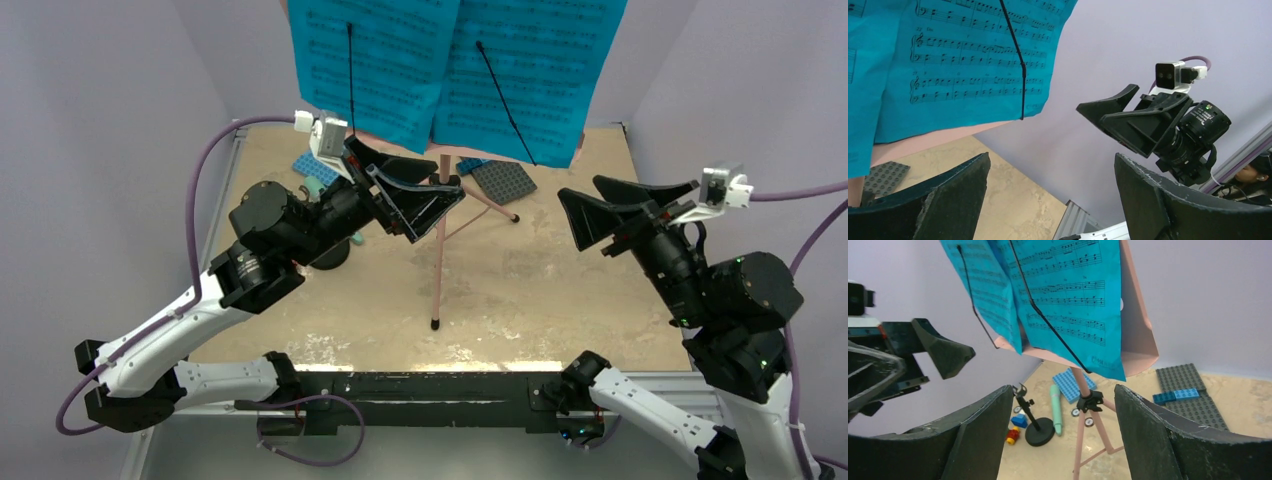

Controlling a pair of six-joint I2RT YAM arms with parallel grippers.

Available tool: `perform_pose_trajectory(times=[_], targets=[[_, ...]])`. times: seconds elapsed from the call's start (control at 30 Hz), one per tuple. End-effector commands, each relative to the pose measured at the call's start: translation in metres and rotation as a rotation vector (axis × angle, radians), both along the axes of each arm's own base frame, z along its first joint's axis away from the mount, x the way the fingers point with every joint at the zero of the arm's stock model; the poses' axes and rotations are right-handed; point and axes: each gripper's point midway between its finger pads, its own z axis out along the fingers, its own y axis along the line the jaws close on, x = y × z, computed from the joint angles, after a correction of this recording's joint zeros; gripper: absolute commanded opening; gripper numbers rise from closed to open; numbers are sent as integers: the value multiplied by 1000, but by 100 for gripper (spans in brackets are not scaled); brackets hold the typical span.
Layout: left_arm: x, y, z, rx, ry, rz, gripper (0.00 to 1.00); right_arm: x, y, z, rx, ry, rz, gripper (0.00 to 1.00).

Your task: Pack up the instrument practice props

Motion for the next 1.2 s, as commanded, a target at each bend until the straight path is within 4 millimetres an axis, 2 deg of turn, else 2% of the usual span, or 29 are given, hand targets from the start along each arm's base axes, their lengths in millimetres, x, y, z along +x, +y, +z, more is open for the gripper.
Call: perform_pose_trajectory(times=[0.0, 0.23, 0.47, 0.63, 0.8, 1.03, 1.17], targets=[[-9, 0, 45, -111, -102, -36, 96, 18, 0, 6, -45, -3, -59, 77], [-3, -17, 61, -123, -150, -49, 95, 37, 3, 7, -74, 10, -67, 74], [-2, -17, 68, -141, -173, -42, 95, 49, 15, 1, -100, 34, -32, 70], [0, -18, 69, -141, -176, -33, 95, 57, 23, -2, -111, 52, -11, 67], [3, -22, 69, -131, -174, -30, 95, 64, 22, -6, -111, 66, -28, 67], [11, -29, 62, -102, -162, -15, 95, 64, 13, -12, -123, 68, -74, 74], [13, -35, 64, -104, -166, -21, 95, 67, 18, -11, -137, 64, -53, 69]])
